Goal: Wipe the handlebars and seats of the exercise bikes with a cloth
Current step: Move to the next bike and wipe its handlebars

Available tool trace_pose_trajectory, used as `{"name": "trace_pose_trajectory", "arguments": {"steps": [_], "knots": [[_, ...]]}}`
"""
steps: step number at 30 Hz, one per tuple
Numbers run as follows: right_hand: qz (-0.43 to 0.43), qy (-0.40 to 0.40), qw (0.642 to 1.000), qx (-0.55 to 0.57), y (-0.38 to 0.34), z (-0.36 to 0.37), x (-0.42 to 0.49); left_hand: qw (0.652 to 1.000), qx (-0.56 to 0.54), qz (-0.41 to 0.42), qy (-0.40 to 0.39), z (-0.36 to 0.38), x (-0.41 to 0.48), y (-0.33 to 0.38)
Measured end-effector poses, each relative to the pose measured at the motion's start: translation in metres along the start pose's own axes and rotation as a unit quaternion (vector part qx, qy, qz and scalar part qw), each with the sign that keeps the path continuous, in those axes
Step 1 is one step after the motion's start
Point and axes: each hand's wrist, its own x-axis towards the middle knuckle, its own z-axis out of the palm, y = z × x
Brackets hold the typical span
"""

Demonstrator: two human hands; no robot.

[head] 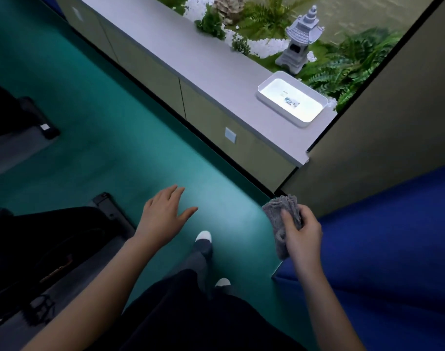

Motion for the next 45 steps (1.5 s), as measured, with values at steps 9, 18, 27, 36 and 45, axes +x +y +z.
{"name": "trace_pose_trajectory", "arguments": {"steps": [9,18,27,36,45], "knots": [[-0.012,0.023,1.0,-0.006,-0.043,0.051,0.111,1.0,-0.022,0.018,-0.014,-0.011,0.129,0.002],[-0.064,-0.042,0.996,-0.042,-0.124,0.152,0.218,0.997,-0.064,-0.027,0.015,-0.065,0.245,-0.042],[-0.113,-0.177,0.976,-0.064,-0.166,0.245,0.296,0.979,-0.084,-0.186,0.008,-0.079,0.273,-0.099],[-0.166,-0.309,0.936,-0.037,-0.225,0.339,0.408,0.935,-0.11,-0.337,0.01,-0.103,0.346,-0.118],[-0.197,-0.353,0.913,-0.05,-0.276,0.404,0.542,0.922,-0.099,-0.368,0.071,-0.152,0.461,-0.111]]}}
